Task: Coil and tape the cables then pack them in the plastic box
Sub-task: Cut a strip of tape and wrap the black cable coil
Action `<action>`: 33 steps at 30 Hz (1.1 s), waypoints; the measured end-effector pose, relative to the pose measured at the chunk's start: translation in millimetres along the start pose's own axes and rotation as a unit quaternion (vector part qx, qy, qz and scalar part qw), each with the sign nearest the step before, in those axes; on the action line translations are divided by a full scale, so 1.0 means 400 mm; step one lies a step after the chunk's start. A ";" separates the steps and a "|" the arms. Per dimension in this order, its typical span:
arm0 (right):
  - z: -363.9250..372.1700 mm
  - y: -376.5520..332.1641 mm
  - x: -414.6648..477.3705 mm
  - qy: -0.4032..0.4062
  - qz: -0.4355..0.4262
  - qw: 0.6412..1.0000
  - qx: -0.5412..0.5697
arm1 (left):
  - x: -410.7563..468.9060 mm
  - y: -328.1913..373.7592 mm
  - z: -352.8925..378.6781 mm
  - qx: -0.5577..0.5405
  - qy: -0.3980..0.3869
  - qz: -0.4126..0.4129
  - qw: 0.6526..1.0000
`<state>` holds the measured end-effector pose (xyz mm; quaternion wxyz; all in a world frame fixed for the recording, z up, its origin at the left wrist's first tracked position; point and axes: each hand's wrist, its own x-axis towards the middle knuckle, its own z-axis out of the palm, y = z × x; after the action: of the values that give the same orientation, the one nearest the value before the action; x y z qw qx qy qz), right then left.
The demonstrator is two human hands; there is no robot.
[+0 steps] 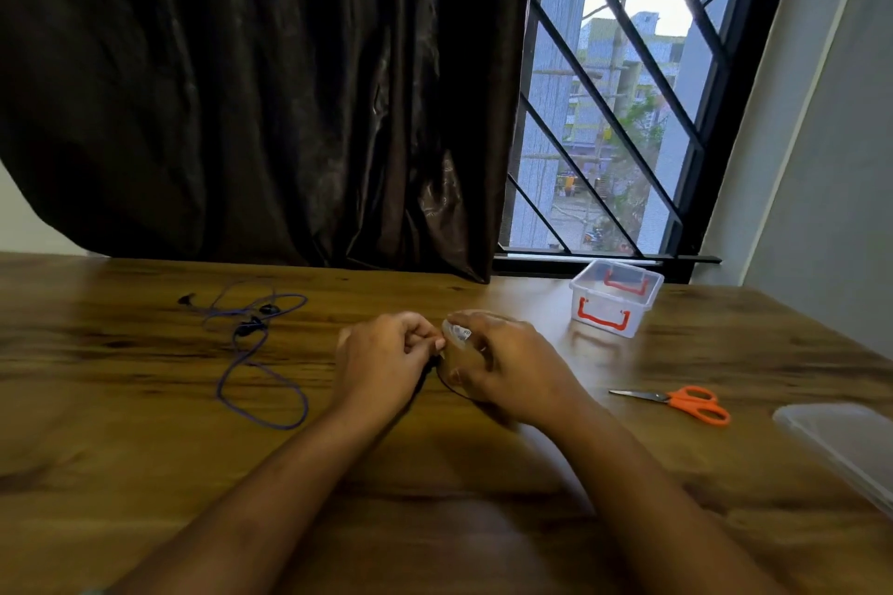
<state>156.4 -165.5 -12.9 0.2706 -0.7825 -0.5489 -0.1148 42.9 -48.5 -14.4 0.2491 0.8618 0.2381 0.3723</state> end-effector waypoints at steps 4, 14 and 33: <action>-0.001 -0.007 -0.005 0.019 -0.024 0.999 -0.013 | 0.002 -0.002 0.002 0.019 -0.002 0.003 1.000; -0.002 0.022 0.003 0.022 0.012 0.997 -0.080 | -0.004 0.010 0.002 0.020 -0.013 0.027 0.999; 0.018 0.012 -0.041 0.069 0.031 0.986 -0.145 | -0.063 0.027 0.044 -0.009 -0.012 0.055 0.998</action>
<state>153.7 -176.0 -28.1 0.1946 -0.8202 -0.4821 -0.2386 43.3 -76.1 -31.7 0.2393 0.8757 0.1839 0.3768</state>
